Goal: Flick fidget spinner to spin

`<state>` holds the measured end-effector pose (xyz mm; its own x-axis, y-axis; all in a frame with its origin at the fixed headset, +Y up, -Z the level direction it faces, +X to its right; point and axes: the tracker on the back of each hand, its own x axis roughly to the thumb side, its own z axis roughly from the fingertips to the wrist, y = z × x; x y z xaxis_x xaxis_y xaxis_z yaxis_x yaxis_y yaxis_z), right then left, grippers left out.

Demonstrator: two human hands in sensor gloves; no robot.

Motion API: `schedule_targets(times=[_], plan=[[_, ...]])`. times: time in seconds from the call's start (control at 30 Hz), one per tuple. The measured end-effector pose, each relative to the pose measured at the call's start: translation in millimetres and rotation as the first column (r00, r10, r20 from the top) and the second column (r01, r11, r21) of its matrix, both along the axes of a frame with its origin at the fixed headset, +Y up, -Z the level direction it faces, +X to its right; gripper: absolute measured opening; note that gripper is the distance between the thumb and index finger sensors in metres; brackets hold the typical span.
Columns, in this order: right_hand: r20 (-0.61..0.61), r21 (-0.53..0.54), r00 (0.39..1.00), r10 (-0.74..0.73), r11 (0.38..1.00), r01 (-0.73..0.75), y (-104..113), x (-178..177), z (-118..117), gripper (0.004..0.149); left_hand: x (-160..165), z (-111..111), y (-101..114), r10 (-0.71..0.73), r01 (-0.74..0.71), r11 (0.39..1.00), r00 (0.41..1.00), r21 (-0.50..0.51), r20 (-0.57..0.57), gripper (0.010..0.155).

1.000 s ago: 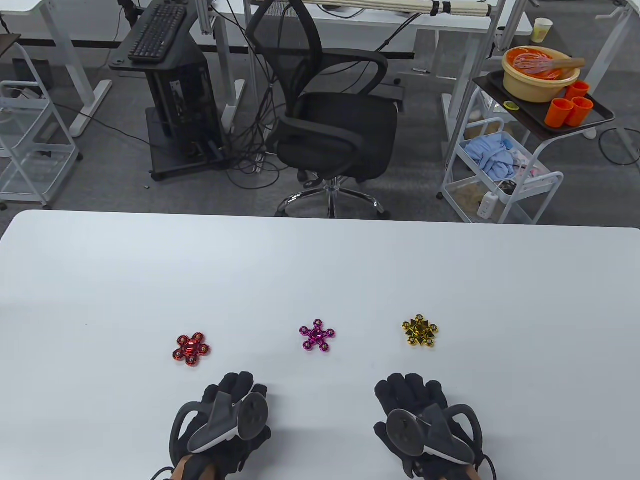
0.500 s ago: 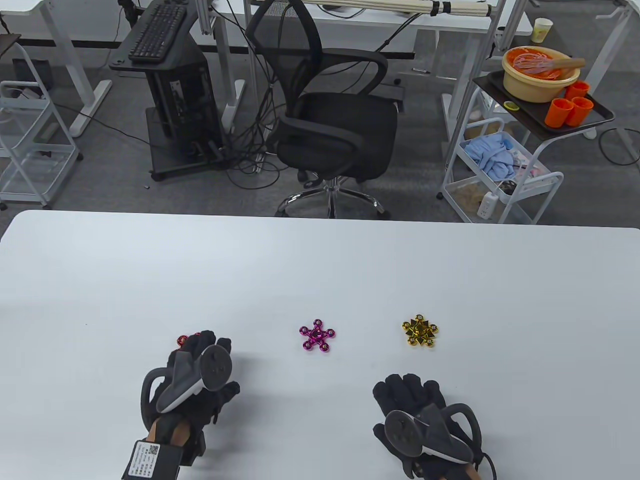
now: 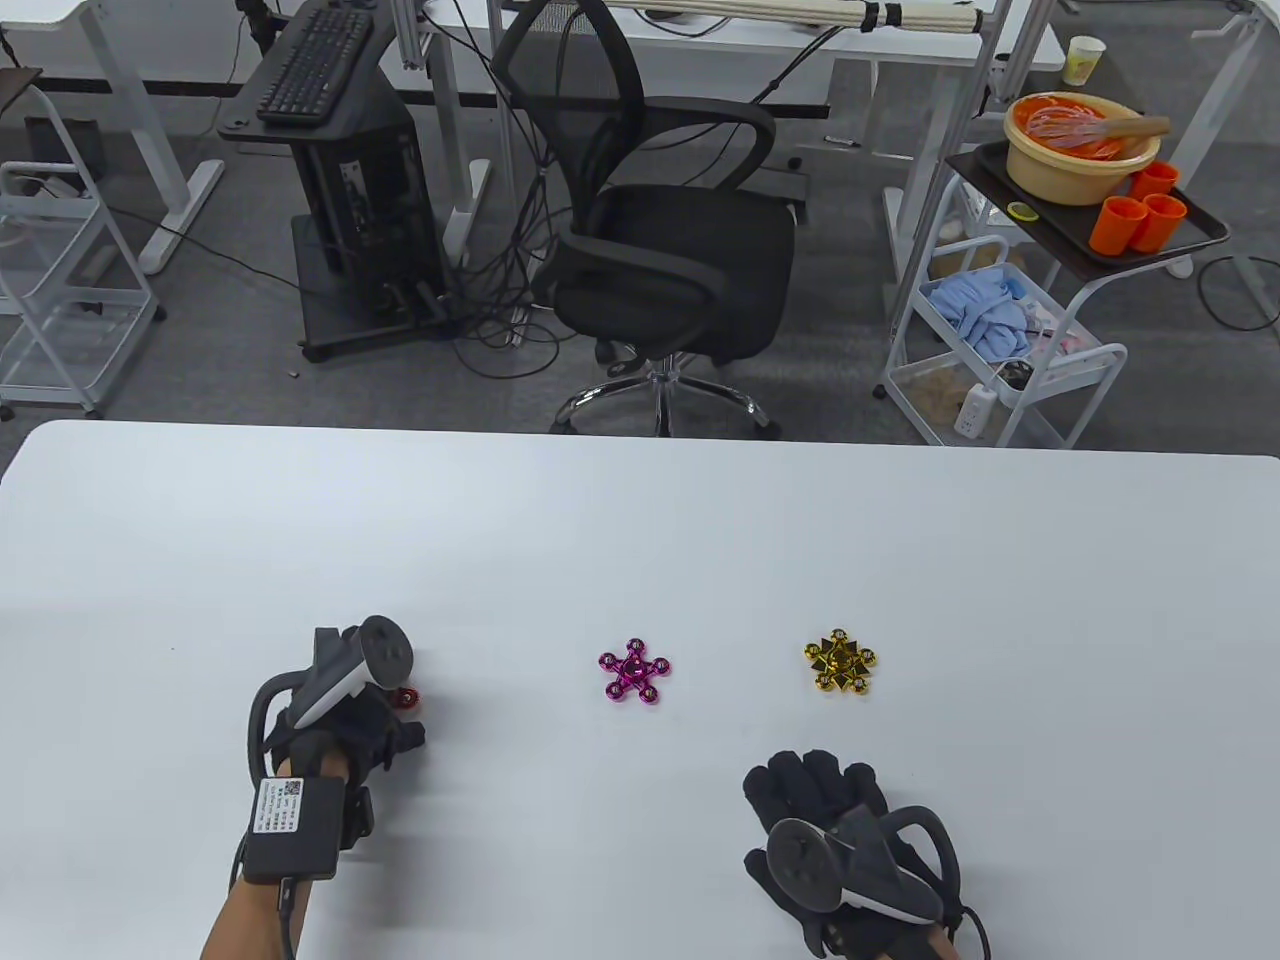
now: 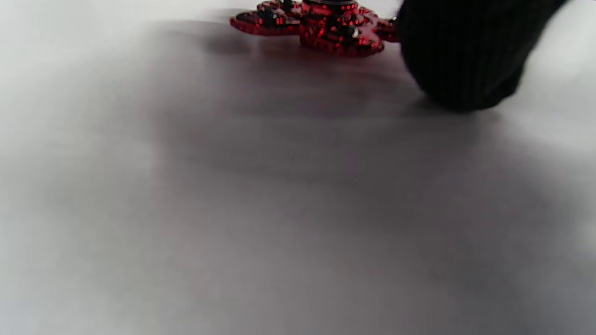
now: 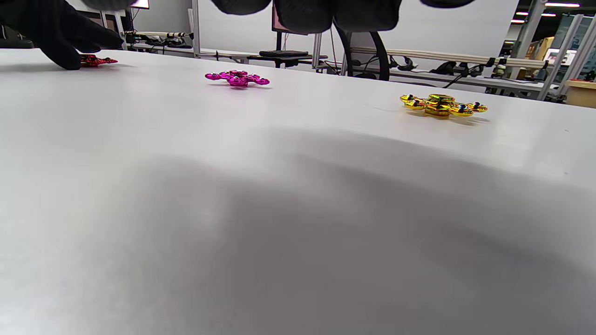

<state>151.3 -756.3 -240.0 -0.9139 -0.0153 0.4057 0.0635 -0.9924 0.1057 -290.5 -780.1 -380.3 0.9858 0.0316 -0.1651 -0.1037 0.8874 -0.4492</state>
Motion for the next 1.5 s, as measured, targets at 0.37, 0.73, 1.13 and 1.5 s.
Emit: schedule_targets(times=[0.37, 0.73, 1.13, 1.5], plan=[[-0.006, -0.004, 1.000, -0.009, 1.000, 0.009, -0.5, -1.1, 0.3, 0.069, -5.2, -2.8, -4.3, 0.027, -0.027, 0.999, 1.000, 0.027, -0.010, 0.084], [-0.017, -0.014, 1.000, -0.010, 1.000, 0.010, -1.9, -4.7, 1.8, 0.069, 5.8, 6.4, -0.7, -0.057, 0.049, 0.981, 0.998, 0.190, 0.039, 0.073], [-0.016, 0.002, 1.000, -0.015, 1.000, 0.015, 1.6, -4.1, 3.1, 0.069, 54.4, 50.0, 41.4, 0.038, -0.127, 0.943, 0.960, 0.309, 0.278, 0.074], [-0.045, 0.004, 0.999, -0.014, 1.000, 0.014, 2.8, -11.3, 8.2, 0.069, 142.2, 123.8, 13.6, -0.051, -0.092, 0.970, 0.827, 0.225, 0.559, 0.074]])
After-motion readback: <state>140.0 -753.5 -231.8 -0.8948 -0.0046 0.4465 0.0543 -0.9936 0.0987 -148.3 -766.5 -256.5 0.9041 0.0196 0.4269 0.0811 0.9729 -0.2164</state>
